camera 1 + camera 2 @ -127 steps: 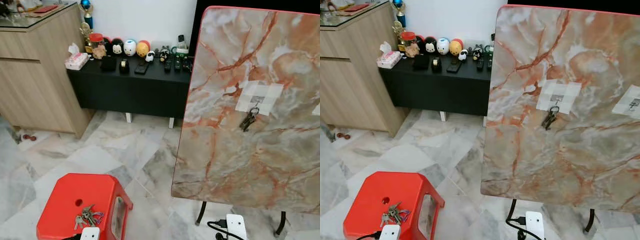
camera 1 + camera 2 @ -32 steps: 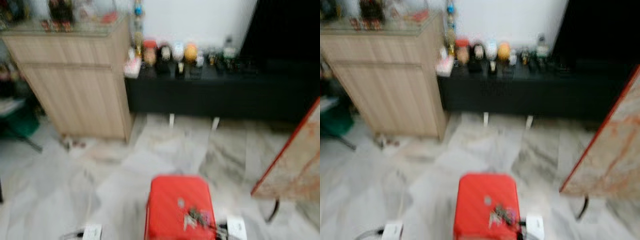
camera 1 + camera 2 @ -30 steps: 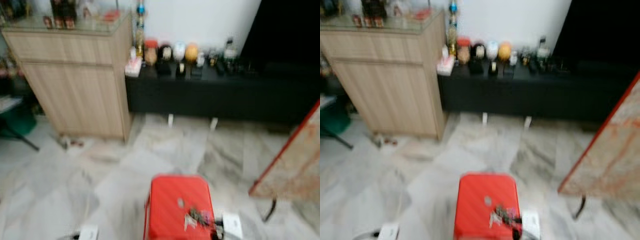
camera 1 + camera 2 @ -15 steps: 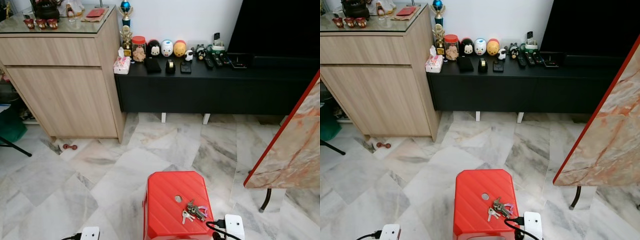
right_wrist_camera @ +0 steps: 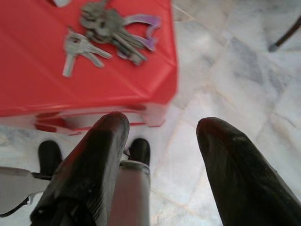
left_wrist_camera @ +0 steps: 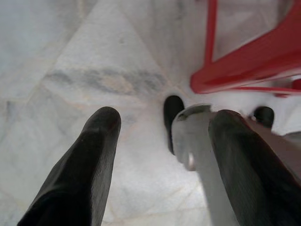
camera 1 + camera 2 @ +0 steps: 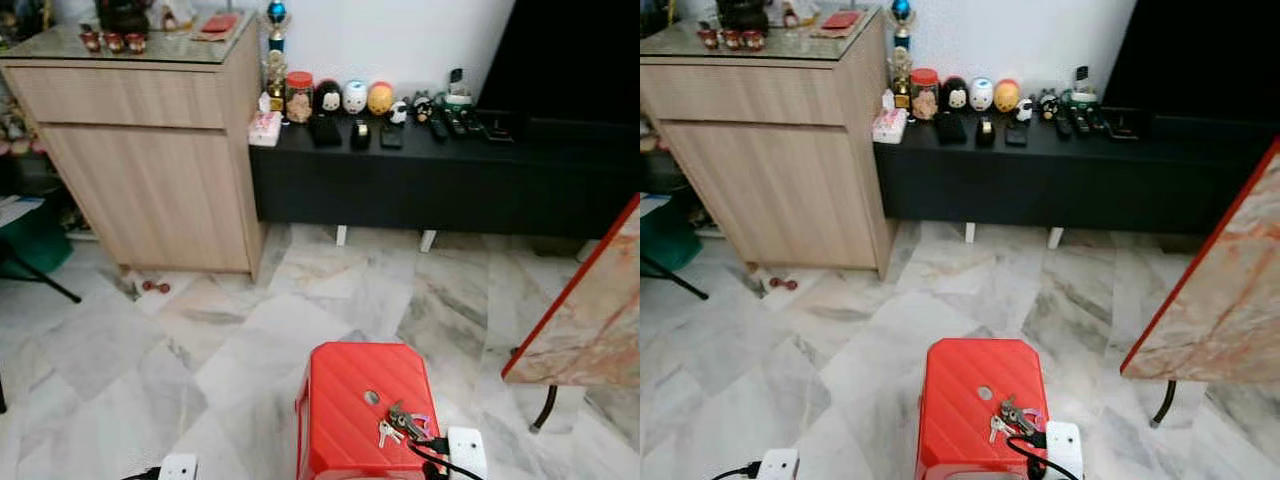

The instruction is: Hang keys on a hook

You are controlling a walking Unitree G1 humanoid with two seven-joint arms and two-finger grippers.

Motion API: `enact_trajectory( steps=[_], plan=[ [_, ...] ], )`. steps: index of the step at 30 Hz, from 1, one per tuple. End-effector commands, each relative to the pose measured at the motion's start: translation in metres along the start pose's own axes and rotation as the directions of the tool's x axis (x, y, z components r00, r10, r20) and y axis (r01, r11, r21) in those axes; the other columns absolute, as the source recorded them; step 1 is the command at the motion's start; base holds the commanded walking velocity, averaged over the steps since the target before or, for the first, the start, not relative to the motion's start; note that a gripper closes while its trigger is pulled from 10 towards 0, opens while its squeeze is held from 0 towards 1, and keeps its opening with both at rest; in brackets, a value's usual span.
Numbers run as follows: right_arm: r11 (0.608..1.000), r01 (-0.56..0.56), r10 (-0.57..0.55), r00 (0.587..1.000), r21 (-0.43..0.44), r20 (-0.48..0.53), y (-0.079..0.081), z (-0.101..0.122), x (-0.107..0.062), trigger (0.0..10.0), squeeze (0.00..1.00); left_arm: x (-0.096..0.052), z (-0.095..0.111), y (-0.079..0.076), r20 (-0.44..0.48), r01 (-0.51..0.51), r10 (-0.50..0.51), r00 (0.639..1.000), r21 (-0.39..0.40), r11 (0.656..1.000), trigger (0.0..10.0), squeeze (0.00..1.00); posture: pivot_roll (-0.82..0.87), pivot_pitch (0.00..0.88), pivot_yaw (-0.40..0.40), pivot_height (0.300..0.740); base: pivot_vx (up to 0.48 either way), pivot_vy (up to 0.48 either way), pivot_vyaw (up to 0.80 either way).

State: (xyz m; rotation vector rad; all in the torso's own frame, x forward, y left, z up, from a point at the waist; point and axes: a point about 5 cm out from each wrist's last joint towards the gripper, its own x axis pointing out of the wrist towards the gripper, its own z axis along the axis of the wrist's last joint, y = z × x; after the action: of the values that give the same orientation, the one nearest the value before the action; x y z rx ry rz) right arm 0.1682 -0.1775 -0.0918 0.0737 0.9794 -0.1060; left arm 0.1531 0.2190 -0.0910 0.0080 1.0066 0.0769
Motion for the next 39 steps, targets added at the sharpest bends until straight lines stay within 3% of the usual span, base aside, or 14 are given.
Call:
enact_trajectory(
  steps=[1, 12, 18, 26, 39],
  plan=[
    [1.000, 0.010, -0.010, 1.000, 0.004, 0.007, -0.0030, 0.0009, -0.0001, 10.0, 0.00, -0.0002, -0.0026, -0.0015, -0.010, 0.008, -0.008, 1.000, -0.006, 1.000, 10.0, 0.00, 0.05, 0.000, -0.047, 0.740, 0.000, 0.000, 0.00],
    [0.999, 0.007, -0.006, 1.000, -0.042, 0.014, -0.0026, 0.0028, 0.0001, 10.0, 0.00, -0.0002, -0.0022, -0.0007, -0.010, 0.009, -0.009, 1.000, -0.005, 1.000, 10.0, 0.00, 0.06, 0.000, -0.045, 0.740, 0.000, 0.000, 0.15],
    [1.000, 0.007, -0.007, 1.000, 0.005, 0.021, -0.0020, 0.0022, -0.0001, 10.0, 0.00, -0.0002, -0.0015, -0.0001, -0.005, 0.007, -0.007, 1.000, -0.006, 1.000, 10.0, 0.00, 0.06, 0.000, -0.045, 0.740, 0.000, 0.000, 0.40],
    [1.000, 0.009, -0.008, 1.000, -0.026, 0.024, -0.0023, 0.0031, 0.0000, 10.0, 0.00, -0.0003, -0.0017, -0.0001, -0.007, 0.007, -0.007, 1.000, -0.006, 1.000, 10.0, 0.00, 0.06, 0.000, -0.045, 0.740, 0.000, 0.000, 0.06],
    [1.000, 0.003, -0.003, 1.000, 0.009, 0.025, -0.0014, 0.0024, -0.0001, 10.0, 0.00, 0.0003, 0.0007, -0.0018, 0.003, 0.019, -0.019, 1.000, -0.009, 1.000, 10.0, 0.00, 0.06, 0.001, -0.044, 0.740, 0.037, 0.000, 0.19]
  ],
)
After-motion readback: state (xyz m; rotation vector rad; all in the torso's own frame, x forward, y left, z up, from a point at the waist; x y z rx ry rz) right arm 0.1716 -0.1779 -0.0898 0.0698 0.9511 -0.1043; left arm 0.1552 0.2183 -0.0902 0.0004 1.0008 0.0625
